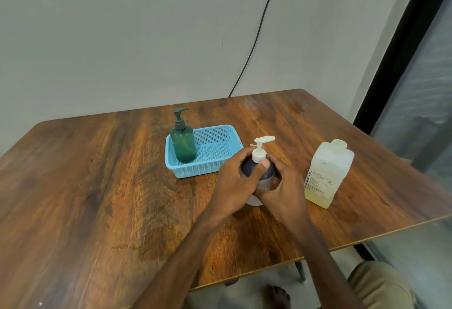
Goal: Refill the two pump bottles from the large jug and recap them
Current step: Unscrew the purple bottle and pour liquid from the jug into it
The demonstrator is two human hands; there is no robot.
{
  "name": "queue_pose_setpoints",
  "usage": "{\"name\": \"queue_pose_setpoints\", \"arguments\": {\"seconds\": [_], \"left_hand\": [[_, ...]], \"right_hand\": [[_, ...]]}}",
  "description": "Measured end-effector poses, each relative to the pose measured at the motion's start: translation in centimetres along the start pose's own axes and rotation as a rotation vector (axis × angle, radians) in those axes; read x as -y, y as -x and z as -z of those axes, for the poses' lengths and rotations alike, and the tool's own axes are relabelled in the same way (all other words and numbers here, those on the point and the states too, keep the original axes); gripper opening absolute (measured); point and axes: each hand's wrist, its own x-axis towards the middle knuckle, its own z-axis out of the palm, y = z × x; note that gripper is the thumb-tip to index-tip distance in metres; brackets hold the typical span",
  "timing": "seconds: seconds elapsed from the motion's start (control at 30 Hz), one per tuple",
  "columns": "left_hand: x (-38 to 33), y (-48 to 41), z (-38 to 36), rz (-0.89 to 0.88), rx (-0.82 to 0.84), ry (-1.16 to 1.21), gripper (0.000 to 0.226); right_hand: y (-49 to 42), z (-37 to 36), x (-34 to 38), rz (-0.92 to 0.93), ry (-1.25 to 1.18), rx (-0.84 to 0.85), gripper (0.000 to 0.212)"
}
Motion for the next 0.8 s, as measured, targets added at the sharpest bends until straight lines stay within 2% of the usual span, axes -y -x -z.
{"name": "queue_pose_setpoints", "arguments": {"seconds": [0.17,0.27,0.37,0.47,0.67,0.8], "left_hand": [[-0.2,-0.1,1.1,0.062,-0.100,0.098,0.023],[-0.7,-0.9,0.8,0.078,-0.106,0.056,0.036],[-1.3,-1.5,0.0,0.058,-0.082,0.015,0.043],[-1.0,-1.4,-0.3,0.022,-0.058,-0.025,0.033],[-0.6,-0.6,0.8,0.000,-0.075,-0.034,0.031],[-2.1,-1.5,1.2,-0.022,-0.138,-0.022,0.036]], "right_hand": [[0.0,0.0,-0.3,-0.027,-0.006,-0.008,0.084],[0.0,0.0,-0.5,-0.040,0.023,-0.005,0.086],[0.0,-0.1,-0.4,-0.030,0.019,-0.003,0.078],[0.0,0.0,-0.1,-0.034,0.003,-0.006,0.071],[0.1,-0.2,-0.2,-0.028,-0.011,-0.017,0.082],[0.1,-0.2,-0.1,-0.033,-0.025,-0.021,0.079]]}}
